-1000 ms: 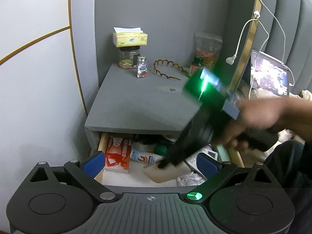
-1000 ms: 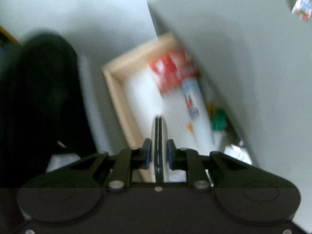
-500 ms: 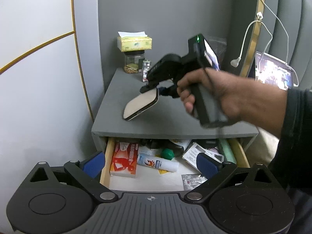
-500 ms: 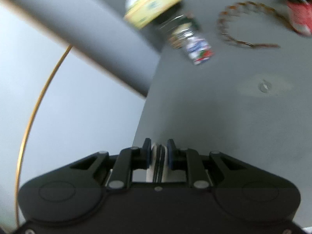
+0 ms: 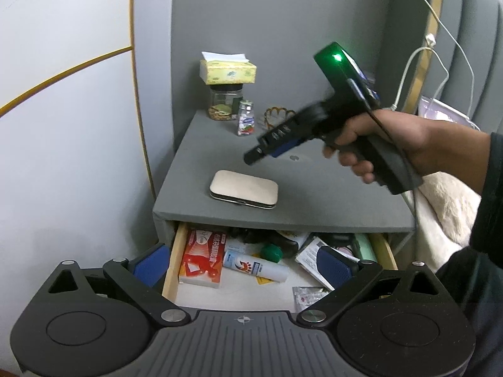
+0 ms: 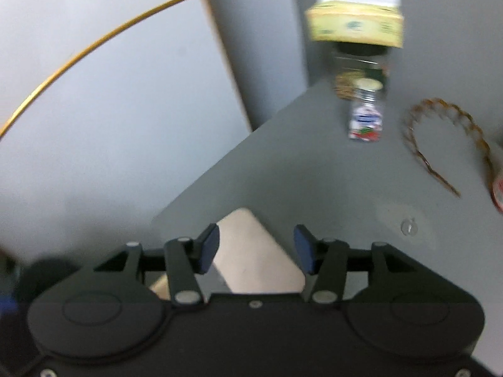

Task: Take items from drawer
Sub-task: 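Lower the beige pouch onto the nightstand top and open the right tool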

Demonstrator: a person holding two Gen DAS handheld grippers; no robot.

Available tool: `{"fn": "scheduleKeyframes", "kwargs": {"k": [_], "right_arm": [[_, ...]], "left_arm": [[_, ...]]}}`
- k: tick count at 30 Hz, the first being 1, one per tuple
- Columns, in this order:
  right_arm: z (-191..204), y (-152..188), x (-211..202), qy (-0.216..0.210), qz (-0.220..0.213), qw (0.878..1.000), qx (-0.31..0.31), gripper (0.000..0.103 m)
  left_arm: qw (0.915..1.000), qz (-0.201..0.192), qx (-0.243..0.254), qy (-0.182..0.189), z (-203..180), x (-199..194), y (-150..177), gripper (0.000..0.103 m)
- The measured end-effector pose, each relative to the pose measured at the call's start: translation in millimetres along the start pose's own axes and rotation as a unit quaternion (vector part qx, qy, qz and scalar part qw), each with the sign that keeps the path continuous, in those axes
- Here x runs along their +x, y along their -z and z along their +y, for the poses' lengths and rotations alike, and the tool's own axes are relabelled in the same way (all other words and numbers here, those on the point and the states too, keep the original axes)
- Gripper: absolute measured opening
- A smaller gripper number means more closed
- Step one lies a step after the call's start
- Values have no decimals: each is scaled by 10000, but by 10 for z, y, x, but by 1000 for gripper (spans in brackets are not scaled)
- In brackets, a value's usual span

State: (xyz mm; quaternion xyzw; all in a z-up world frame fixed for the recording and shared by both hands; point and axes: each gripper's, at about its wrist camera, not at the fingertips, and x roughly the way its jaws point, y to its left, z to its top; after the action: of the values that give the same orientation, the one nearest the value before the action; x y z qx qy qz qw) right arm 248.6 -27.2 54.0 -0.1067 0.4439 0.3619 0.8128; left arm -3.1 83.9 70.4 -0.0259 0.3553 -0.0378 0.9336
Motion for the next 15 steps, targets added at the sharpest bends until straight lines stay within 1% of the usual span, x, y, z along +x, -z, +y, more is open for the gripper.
{"fn": "scheduleKeyframes", "kwargs": {"k": [1,4,5,7,8,11,13,15], "right_arm": [[43,8,-45,27,49,9999,-110,63],[197,26,153,91,459,9962,-730,63],[247,40,115,100,497,9955,-800,63],[339,43,313,124,690,9915,-1092,63],[351,42,385,160,778,9905,-1120,67],[380,48,400,251,851,9909,-1012,69],[347,14,409,245,886,9930,-740,65],[311,-22,420,372,847,9954,-248,63]], "left_arm": [[10000,5,-27,-9,13,3,-2,98],[9999,20,-95,-35,45,13,-5,98],[9999,27,-94,-40,43,17,-3,98],[9999,31,-91,-63,44,27,-4,98],[9999,22,-89,-66,48,23,-6,98],[9999,-3,-82,-76,58,11,-9,98],[9999,-20,-94,-102,73,7,-10,98],[9999,-28,-125,-112,92,9,-13,98]]}}
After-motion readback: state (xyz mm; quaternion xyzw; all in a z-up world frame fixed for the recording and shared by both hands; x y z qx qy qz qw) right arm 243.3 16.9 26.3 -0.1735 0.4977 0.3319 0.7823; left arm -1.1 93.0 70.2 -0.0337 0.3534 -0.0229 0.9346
